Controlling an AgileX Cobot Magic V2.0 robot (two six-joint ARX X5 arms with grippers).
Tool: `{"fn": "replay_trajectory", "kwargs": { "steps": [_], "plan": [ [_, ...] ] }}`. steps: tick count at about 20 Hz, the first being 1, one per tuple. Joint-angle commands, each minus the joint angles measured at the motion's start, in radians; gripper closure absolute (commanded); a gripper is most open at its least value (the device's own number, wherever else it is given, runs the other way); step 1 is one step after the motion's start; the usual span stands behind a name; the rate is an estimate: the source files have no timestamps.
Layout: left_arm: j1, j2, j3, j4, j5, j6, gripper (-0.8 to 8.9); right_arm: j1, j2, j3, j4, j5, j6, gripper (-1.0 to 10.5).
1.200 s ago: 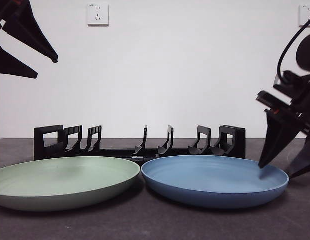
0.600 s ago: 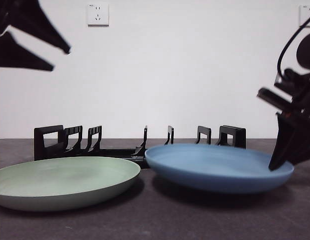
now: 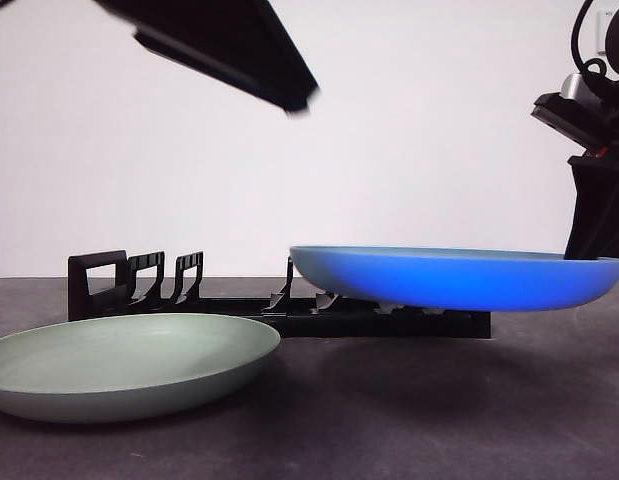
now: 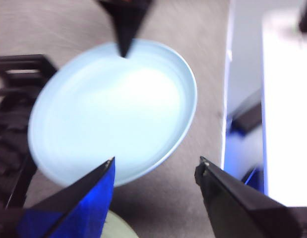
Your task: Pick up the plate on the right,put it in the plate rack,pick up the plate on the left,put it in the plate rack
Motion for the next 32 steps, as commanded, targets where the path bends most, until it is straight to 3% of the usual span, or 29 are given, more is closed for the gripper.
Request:
{"fn": "replay_trajectory", "kwargs": {
  "steps": [1, 10, 16, 22, 25, 29, 32],
  "plan": [
    [-0.05, 0.055, 0.001, -0.002, -0.032, 0.076, 5.35, 0.022, -0.009, 0.003, -0.016, -0.008, -0.026, 9.6],
    [-0.075, 0.24, 0.001, 0.008, -0.053, 0.173, 5.36, 0.1, -0.019, 0.003, -0.037, -0.009, -0.025, 9.6],
    [-0.075, 0.248, 0.001, 0.011, -0.051, 0.204, 7.99, 0.1, -0.019, 0.003, -0.037, -0.008, -0.026, 9.6],
    [-0.077, 0.248, 0.001, 0.014, -0.05, 0.227, 8.22, 0.1, -0.032, 0.004, -0.037, -0.008, -0.033, 9.4],
    [-0.101, 0.248, 0.001, 0.018, -0.051, 0.225, 8.22, 0.097, -0.07, 0.005, -0.019, -0.001, -0.032, 7.6],
    [-0.168, 0.244, 0.001, 0.069, -0.052, 0.15, 8.22, 0.096, -0.191, 0.005, 0.098, 0.004, 0.001, 7.2],
    [-0.199, 0.222, 0.008, 0.121, -0.05, 0.005, 8.22, 0.096, -0.307, 0.005, 0.233, 0.12, 0.055, 7.3]
  ]
}}
